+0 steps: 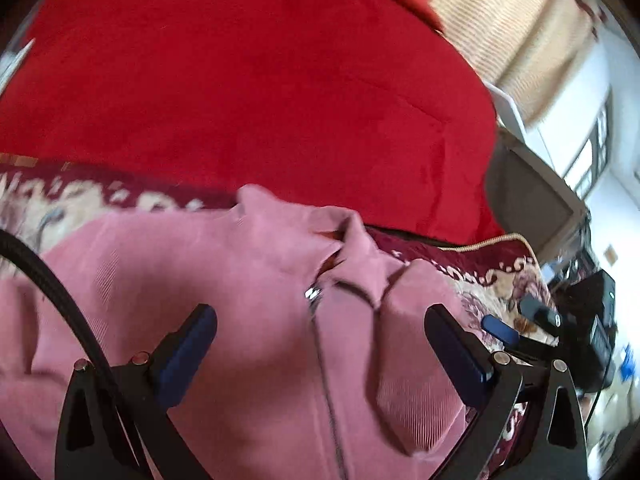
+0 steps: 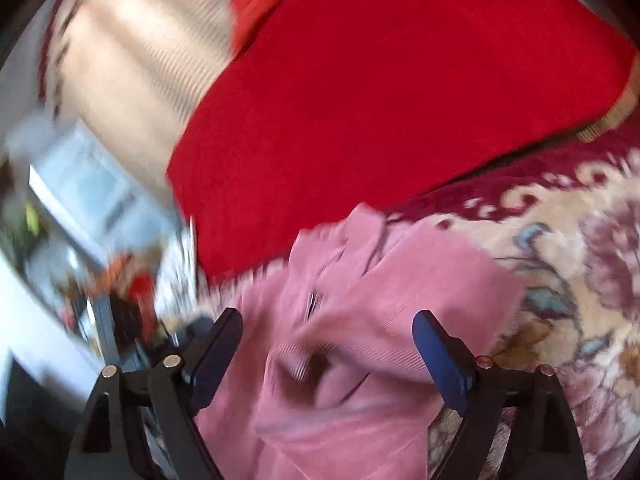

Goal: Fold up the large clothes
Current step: 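Lower both tools toward the pink corduroy jacket on the blanket, then close the left tool on the cuff of a jacket sleeve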

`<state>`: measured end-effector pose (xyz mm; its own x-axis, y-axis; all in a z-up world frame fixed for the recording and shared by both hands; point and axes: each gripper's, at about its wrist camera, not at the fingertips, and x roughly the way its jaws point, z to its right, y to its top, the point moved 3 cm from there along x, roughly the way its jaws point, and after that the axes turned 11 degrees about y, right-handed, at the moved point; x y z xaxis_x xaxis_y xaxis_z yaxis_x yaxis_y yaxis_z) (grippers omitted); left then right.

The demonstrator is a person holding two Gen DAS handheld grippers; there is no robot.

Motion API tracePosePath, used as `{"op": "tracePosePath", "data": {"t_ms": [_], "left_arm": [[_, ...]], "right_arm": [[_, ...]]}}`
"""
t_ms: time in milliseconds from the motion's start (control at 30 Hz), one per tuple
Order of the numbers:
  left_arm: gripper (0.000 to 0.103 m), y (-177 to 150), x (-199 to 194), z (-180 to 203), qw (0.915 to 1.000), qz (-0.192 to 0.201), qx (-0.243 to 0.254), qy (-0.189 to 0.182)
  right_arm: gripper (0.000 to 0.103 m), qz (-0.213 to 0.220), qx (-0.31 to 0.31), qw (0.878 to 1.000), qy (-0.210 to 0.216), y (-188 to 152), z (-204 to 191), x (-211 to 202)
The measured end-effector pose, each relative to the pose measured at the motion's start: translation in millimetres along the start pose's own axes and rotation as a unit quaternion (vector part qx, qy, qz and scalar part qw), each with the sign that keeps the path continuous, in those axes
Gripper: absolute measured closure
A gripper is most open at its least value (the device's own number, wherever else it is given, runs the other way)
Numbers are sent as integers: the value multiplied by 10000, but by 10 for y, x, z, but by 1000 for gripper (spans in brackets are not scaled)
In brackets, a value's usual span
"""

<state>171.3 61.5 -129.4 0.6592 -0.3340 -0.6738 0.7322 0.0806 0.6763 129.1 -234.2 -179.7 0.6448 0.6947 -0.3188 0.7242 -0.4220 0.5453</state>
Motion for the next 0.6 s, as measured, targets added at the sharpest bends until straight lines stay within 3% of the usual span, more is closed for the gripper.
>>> {"op": "tracePosePath", "data": {"t_ms": [133,333,467,533,600], "left_arm": [[0,286,223,341,9989,-141,389,-237],[0,494,862,937,9870,-1132,1052,-437],[0,433,1176,1319,9738,-1490,1705,-216],[0,364,1327,1421,9643,-1661,2060,108],[4,294,1456,1433,9568,-1916,2179,172]], "right_arm": [[15,631,849,9942,195,126,290,-128],[15,1196,1672,9786,-47,240,714,-288],[15,1453,2240,9636,-96,329,1032,-388],[15,1564,2458,9566,-46,345,1137,-438],[15,1645,2593,9517,-18,354,1203,-466]]}}
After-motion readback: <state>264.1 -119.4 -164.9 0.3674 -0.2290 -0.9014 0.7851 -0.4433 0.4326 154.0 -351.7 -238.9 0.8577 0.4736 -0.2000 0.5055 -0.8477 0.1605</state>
